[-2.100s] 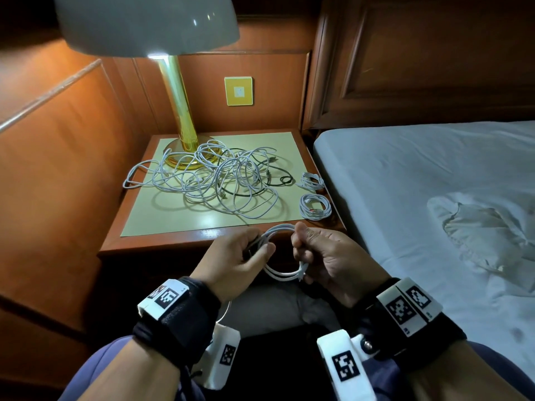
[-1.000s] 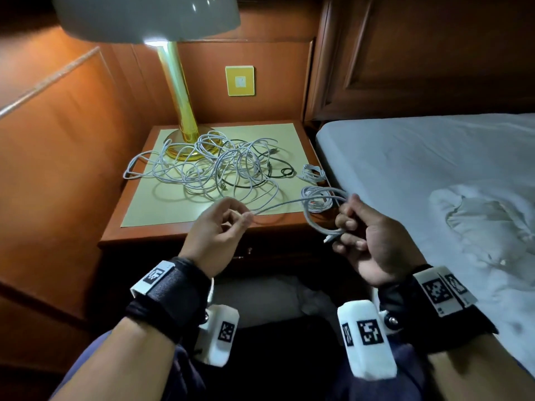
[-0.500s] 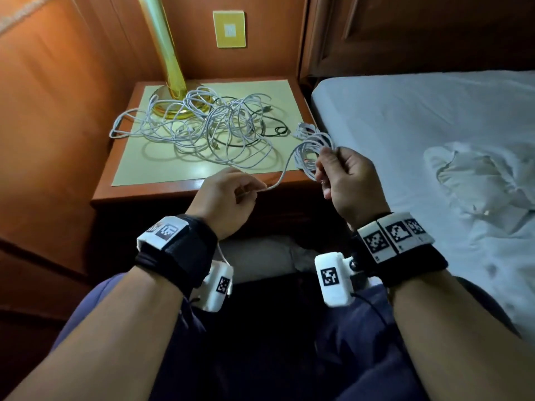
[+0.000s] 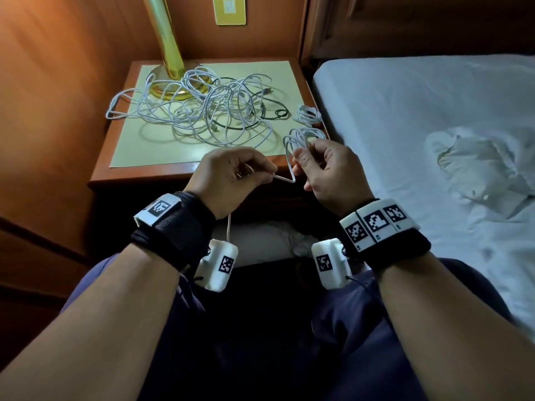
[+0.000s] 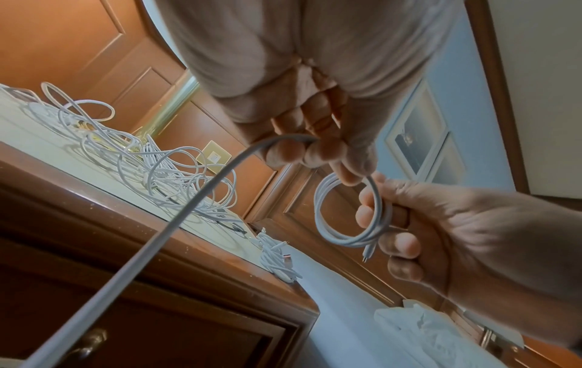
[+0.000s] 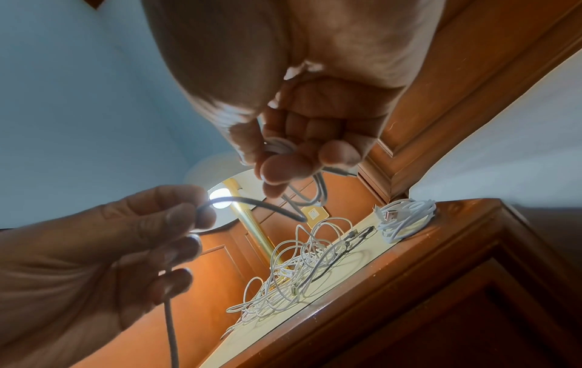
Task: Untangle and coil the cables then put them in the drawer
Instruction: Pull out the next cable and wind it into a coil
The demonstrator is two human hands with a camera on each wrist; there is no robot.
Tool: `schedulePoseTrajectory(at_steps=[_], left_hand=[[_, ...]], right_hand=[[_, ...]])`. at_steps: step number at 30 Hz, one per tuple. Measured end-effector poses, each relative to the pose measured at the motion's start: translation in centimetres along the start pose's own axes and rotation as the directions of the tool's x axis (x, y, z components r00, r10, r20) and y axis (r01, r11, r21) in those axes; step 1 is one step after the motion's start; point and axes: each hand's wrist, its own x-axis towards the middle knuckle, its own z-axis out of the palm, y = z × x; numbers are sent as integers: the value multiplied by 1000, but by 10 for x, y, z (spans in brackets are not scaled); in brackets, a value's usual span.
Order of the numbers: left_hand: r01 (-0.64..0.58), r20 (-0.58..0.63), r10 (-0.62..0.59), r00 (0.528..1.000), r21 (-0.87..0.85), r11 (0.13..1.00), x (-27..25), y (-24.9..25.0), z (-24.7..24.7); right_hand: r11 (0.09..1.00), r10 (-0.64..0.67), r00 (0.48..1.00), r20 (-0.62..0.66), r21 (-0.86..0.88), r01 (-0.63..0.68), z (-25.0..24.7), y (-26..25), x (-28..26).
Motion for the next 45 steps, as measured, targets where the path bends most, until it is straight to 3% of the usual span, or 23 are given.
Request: schedulePoseTrajectory(at_steps=[9,15,20,24,30,37,39,43,45], left_hand=[[15,-17,-18,1000,-177,984,-1,11,3],[41,-149,-49,988,-55,998,-1,2,8],[41,-123,-38,992,19,999,-1,3,7],[138,-100,-141,985,-41,990,4,-4,0],[112,-163,-114,980,-21,993,4,-4,9],[54,-224,-54,973,-7,999,3,0,11],[45,-202,-31,979,62,997,2,0,11],[90,15,-97,995,251,964,-1,3,14],[87,86,-113,990,261,961,-2,3,17]], right_hand=[[970,115,978,173,191,-148,7,-4,-2],[941,183,952,245,237,-242,8,-6,-1],[905,232,946,225,307,-295,7,-6,3],[889,294,935,198,303,-344,0,-5,6],[838,318,855,410,300,-456,10,-15,-2],[827,341,815,469,262,-497,9,-16,-3],[816,316,826,467,310,-488,8,-16,-3],[749,296,814,499,407,-522,6,-16,-1],[743,296,804,515,405,-533,6,-16,-1]])
